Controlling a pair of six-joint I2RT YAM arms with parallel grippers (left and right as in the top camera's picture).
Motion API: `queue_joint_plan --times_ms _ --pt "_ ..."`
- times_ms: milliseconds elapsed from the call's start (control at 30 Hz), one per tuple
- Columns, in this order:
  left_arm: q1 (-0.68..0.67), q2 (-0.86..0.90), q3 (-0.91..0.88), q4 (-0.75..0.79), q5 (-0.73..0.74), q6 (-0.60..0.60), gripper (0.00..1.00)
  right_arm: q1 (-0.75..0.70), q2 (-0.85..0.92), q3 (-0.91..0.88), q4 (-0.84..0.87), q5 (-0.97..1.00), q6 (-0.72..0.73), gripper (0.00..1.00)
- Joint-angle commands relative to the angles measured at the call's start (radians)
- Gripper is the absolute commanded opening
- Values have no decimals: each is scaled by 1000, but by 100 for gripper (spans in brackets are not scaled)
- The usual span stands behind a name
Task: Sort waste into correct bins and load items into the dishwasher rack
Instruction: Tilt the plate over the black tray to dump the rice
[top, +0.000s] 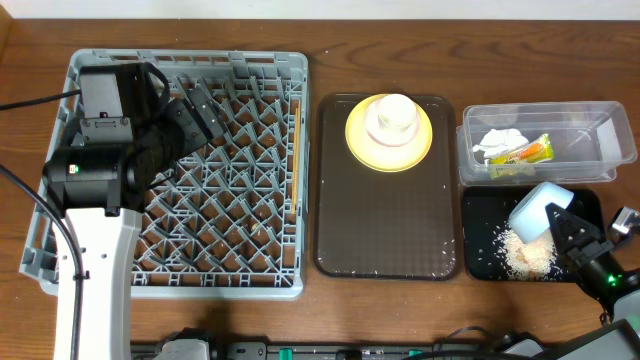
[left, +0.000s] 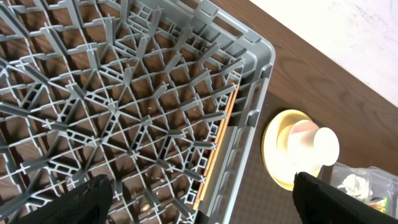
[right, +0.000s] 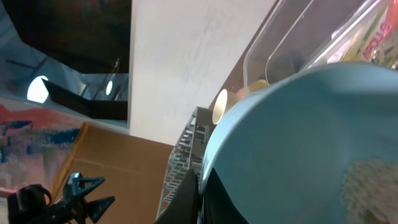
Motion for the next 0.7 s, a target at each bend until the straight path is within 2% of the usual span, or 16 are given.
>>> queue_joint_plan --times_ms 0,67,200,300,367,467,600,667 --pt "4 3 6 -2 6 10 94 -9 3 -1 23 -41 108 1" --pt "4 3 6 -2 6 10 94 -9 3 -1 16 -41 161 1" --pt "4 3 6 -2 6 10 94 -9 3 -1 41 -21 81 1" --pt "4 3 6 -2 6 10 94 -9 1 -1 -48 -41 75 1" --pt "4 3 6 -2 6 10 94 -9 1 -1 1 -39 33 1" --pt "4 3 6 -2 6 10 94 -8 2 -1 -20 -41 94 1" --pt "4 3 6 -2 6 10 94 -8 2 -1 29 -41 96 1" --pt "4 3 6 -2 6 10 94 -8 2 -1 -35 -41 119 1"
